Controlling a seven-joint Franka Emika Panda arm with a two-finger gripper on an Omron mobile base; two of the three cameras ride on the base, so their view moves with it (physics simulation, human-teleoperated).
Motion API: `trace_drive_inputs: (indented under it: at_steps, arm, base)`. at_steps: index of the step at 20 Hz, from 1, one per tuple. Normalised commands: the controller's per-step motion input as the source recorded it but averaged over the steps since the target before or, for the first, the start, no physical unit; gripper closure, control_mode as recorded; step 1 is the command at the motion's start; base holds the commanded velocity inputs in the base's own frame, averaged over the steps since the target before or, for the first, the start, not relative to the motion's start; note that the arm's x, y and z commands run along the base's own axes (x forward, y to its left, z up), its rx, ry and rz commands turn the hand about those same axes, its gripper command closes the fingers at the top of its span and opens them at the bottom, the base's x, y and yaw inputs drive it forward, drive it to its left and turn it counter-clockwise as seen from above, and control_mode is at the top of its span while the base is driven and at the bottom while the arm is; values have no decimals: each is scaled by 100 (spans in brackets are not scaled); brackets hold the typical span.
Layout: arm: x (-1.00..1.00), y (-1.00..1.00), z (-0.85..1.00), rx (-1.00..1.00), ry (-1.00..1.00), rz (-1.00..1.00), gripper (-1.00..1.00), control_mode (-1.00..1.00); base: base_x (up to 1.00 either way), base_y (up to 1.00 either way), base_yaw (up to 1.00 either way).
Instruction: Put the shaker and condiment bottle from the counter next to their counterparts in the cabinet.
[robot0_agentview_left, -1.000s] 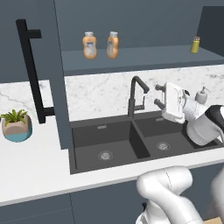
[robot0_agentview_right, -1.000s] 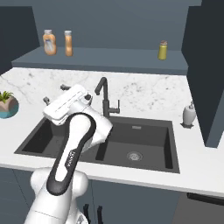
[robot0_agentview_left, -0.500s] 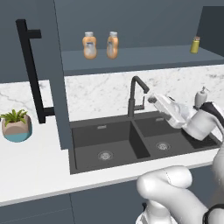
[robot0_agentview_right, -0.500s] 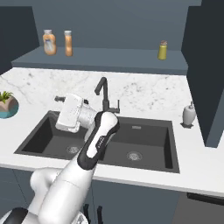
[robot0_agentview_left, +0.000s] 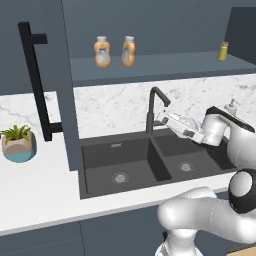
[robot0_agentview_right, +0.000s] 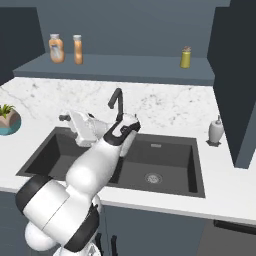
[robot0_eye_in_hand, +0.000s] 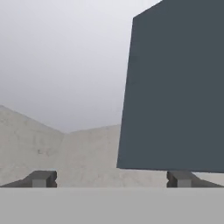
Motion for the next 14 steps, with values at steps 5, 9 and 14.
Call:
trace_drive_inputs:
  at_steps: [5, 9, 14]
  arm:
    - [-4, 2, -7, 0, -1, 26, -100, -100]
    - [-28, 0, -11, 0, -8, -8, -100, -100]
    - [-59, 0, -23, -6, -29, -22, -100, -100]
  base:
    - [0, 0, 0]
    - [0, 0, 0]
    - [0, 0, 0]
